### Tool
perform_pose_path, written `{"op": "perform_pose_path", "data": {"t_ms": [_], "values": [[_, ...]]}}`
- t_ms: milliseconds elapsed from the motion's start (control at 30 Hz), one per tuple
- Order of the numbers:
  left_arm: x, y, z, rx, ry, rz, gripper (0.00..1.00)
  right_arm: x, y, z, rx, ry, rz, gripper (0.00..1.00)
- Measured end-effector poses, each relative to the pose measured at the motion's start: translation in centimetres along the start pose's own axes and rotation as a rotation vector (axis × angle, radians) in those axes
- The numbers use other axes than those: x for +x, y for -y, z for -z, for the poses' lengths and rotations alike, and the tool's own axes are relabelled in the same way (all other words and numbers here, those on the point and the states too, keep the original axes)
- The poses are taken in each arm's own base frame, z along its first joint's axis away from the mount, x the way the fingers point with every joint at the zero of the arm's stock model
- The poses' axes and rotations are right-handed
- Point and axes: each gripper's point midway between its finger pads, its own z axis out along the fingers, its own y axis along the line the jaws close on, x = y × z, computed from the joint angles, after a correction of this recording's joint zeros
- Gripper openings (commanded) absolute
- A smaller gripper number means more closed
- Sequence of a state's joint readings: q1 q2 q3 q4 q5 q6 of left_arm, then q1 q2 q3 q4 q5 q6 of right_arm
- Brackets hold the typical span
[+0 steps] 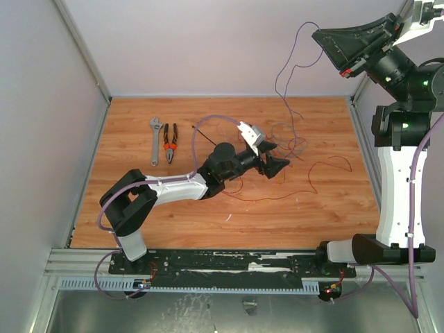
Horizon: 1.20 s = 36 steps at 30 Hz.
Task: Zip-tie the wires
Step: Straighten the cable at the center of the board.
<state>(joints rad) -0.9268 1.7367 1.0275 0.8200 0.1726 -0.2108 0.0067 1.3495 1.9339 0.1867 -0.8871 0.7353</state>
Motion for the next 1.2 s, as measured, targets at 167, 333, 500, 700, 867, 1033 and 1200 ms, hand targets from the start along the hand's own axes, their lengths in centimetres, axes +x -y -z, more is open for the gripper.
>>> {"op": "perform_pose_path", "data": {"t_ms": [167, 333, 500, 700, 867, 1033, 1200], "values": [[-1.2, 0.3, -0.4, 0.014, 0.043, 0.015, 0.81, -0.2, -0.3, 0.1, -0.002, 0.002, 0.004, 0.02], [-1.2, 0.5, -0.6, 0.026, 0.059, 0.029, 0.80, -0.3, -0.7, 0.3, -0.008, 0.009, 0.010, 0.02], [-0.5, 0.4, -1.4, 0.034, 0.048, 0.030, 0.80, -0.2, -1.0, 0.4, -0.017, 0.008, 0.001, 0.03], [-1.6, 0.2, -3.1, 0.038, 0.076, 0.003, 0.72, 0.1, -1.0, 0.5, -0.022, 0.002, -0.005, 0.03], [-2.3, 0.1, -3.8, 0.036, 0.091, -0.022, 0.56, -0.2, -1.5, 0.6, -0.025, 0.004, 0.001, 0.04], [-1.1, -0.3, -3.5, 0.025, 0.064, -0.027, 0.11, -0.9, -1.7, 0.7, -0.005, 0.007, 0.023, 0.04], [2.3, -1.3, -2.1, -0.004, -0.012, -0.028, 0.00, -1.3, -1.3, 0.6, 0.028, 0.002, 0.044, 0.03]]}}
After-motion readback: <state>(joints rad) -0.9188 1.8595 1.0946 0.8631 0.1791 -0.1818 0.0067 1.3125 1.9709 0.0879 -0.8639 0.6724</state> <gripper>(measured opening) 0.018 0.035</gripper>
